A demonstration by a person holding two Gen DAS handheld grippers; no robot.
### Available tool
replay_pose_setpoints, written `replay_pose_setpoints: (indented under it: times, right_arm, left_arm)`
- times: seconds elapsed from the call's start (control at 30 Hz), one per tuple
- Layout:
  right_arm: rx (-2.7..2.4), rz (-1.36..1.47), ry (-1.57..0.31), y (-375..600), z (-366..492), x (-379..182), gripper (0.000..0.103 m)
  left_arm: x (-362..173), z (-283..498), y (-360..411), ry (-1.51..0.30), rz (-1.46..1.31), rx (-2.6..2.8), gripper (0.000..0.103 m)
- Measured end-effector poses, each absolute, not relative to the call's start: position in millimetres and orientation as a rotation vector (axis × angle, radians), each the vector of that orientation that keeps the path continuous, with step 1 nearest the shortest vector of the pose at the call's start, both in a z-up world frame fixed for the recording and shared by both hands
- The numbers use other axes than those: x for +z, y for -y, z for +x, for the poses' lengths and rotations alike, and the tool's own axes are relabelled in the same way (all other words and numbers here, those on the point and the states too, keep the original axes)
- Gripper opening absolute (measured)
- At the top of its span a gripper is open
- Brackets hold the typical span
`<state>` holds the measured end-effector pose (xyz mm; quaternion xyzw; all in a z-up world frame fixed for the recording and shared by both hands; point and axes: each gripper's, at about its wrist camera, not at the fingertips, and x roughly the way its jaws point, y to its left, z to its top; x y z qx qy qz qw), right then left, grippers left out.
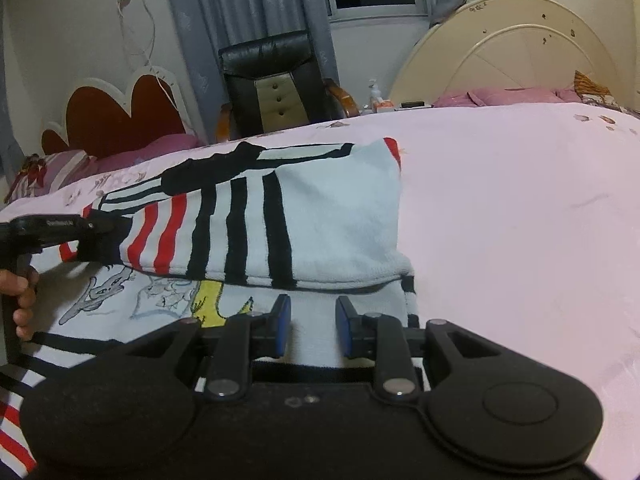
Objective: Fold small clothes
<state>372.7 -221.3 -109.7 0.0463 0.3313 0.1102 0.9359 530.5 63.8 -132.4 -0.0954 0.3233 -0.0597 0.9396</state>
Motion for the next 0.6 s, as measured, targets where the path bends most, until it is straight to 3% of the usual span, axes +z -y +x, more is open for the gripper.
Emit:
replay_pose_setpoints:
  times: [0.03, 0.1, 0.13, 0.17, 0.2, 0.33, 0.47, 0.6]
  right_arm:
    - [0.221, 0.095, -0.683, 222.1, 371.6, -110.7, 0.025]
    - [0.211, 0.103, -0.696, 223.2, 370.8, -112.1, 0.026]
    - [0.209, 0.112, -0.7, 224.0, 369.9, -111.7, 0.026]
    - [0.206, 0.118, -0.699, 224.6, 368.7, -110.4, 0.027]
    - [0.204, 0.121, -0.695, 224.5, 368.0, -108.6, 0.028]
    - [0.212, 0.126, -0.681, 222.8, 364.9, -100.3, 0.035]
    - [0.227, 0.136, -0.688, 215.3, 367.1, -99.4, 0.036]
    - [0.216, 0.186, -0.689, 198.5, 370.0, -105.9, 0.035]
  left_arm:
    - [-136.1, 529.5, -63.8, -0.659, -0.194, -0.128, 0.005]
    - [-135.2, 521.9, -65.2, -0.645, -0.195, -0.109, 0.022]
    - [-130.2, 515.5, -68.0, -0.648, -0.205, -0.087, 0.055]
    - [-125.4, 503.6, -73.1, -0.632, -0.212, -0.061, 0.095]
    - [-120.5, 483.9, -79.9, -0.578, -0.204, -0.011, 0.101]
    - [-116.5, 405.8, -130.2, -0.541, -0.262, 0.076, 0.101]
    - [-120.9, 326.9, -209.6, -0.517, -0.395, 0.25, 0.077]
    - [-135.4, 280.0, -291.4, -0.485, -0.661, 0.425, 0.073]
